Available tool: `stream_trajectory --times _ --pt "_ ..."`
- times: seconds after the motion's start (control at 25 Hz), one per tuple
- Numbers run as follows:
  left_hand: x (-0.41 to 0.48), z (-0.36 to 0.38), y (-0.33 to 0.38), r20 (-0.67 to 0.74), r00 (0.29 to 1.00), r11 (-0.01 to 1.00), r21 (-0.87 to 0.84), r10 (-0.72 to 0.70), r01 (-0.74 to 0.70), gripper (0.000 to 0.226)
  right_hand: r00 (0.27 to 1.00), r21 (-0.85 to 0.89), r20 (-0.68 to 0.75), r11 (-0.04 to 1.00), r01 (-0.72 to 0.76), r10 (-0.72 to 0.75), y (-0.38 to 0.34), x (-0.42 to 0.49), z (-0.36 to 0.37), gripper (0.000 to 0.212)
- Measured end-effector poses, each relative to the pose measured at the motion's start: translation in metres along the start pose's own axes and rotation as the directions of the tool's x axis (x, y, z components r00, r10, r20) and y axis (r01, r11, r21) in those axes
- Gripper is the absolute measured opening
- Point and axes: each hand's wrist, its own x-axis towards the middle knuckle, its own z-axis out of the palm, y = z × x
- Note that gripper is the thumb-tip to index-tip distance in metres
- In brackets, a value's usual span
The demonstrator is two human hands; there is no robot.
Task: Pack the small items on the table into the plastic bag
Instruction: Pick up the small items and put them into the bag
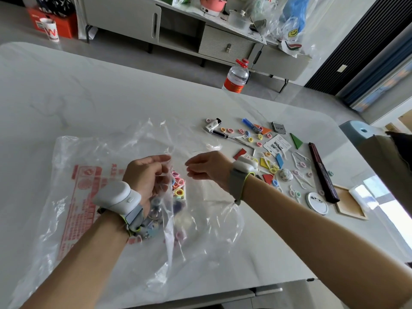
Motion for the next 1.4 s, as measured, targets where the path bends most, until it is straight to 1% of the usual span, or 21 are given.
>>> stream_trajectory --times 0.08,0.16,0.24,0.32,0.36,0.4,0.48,0.52,0.6,0.72,0.84,0.92,1.0,1.04,1.12,1.24,1.4 --pt "-0.004 0.001 0.000 0.003 1.000 1.000 -0.010 0.015 -0.015 0.035 0.997 -0.116 -0.056 0.992 -0.051 0.044 0.007 -0.003 -0.023 0.021" --pt "-0.006 0.002 0.000 0.000 1.000 1.000 -0.018 0.021 -0.021 0.037 0.990 -0.271 -0.131 0.958 -0.095 0.061 0.011 0.003 -0.044 0.014" --pt "-0.004 0.001 0.001 -0.006 1.000 0.999 -0.028 0.027 -0.027 0.037 0.975 -0.391 -0.222 0.917 -0.074 -0.017 0.011 0.020 -0.063 0.006" --pt "-0.003 0.001 0.002 -0.008 0.999 0.999 -0.027 0.037 -0.037 0.035 0.937 -0.509 -0.311 0.860 -0.024 -0.158 0.013 0.047 -0.082 0.006" --pt "-0.002 0.000 0.001 -0.010 0.999 0.999 -0.024 0.038 -0.038 0.034 0.915 -0.583 -0.340 0.812 -0.025 -0.216 0.014 0.061 -0.090 0.010" --pt "0.000 0.000 0.000 -0.012 0.999 0.999 -0.018 0.038 -0.039 0.034 0.902 -0.678 -0.346 0.733 -0.051 -0.257 0.014 0.076 -0.098 0.015" --pt "0.008 -0.002 -0.003 -0.018 0.999 0.999 0.016 0.043 -0.043 0.034 0.908 -0.820 -0.326 0.556 -0.134 -0.262 0.010 0.104 -0.105 0.030" --pt "0.009 -0.002 -0.003 -0.016 0.999 0.998 0.035 0.045 -0.045 0.035 0.913 -0.851 -0.325 0.498 -0.168 -0.246 0.005 0.109 -0.106 0.036" --pt "0.013 -0.003 -0.005 -0.019 0.999 0.997 0.061 0.051 -0.050 0.035 0.926 -0.874 -0.308 0.448 -0.186 -0.217 0.000 0.120 -0.103 0.039" --pt "0.017 -0.002 -0.004 -0.021 0.999 0.997 0.056 0.051 -0.049 0.036 0.930 -0.922 -0.273 0.342 -0.179 -0.247 -0.002 0.132 -0.096 0.031" --pt "0.019 -0.002 -0.004 -0.023 0.999 0.998 0.041 0.042 -0.041 0.036 0.940 -0.951 -0.224 0.267 -0.154 -0.259 -0.006 0.139 -0.089 0.033" --pt "0.020 -0.001 -0.005 -0.026 0.999 0.998 0.045 0.039 -0.038 0.036 0.939 -0.960 -0.180 0.260 -0.103 -0.294 -0.010 0.141 -0.086 0.034" --pt "0.020 -0.001 -0.006 -0.027 0.999 0.998 0.052 0.046 -0.045 0.037 0.916 -0.946 -0.185 0.318 -0.067 -0.356 -0.015 0.144 -0.084 0.030" --pt "0.021 -0.002 -0.005 -0.029 0.998 0.997 0.056 0.048 -0.047 0.038 0.900 -0.945 -0.187 0.321 -0.056 -0.394 -0.020 0.146 -0.085 0.031" --pt "0.022 -0.004 -0.005 -0.037 0.998 0.997 0.069 0.048 -0.045 0.039 0.888 -0.968 -0.146 0.248 -0.037 -0.437 -0.028 0.150 -0.090 0.036" --pt "0.023 -0.005 -0.003 -0.038 0.999 0.997 0.067 0.038 -0.035 0.040 0.913 -0.994 -0.079 0.100 -0.042 -0.401 -0.029 0.156 -0.096 0.046" --pt "0.023 -0.005 -0.002 -0.038 0.999 0.999 0.037 0.027 -0.026 0.039 0.930 -0.993 -0.096 -0.034 -0.116 -0.355 -0.026 0.158 -0.093 0.049"
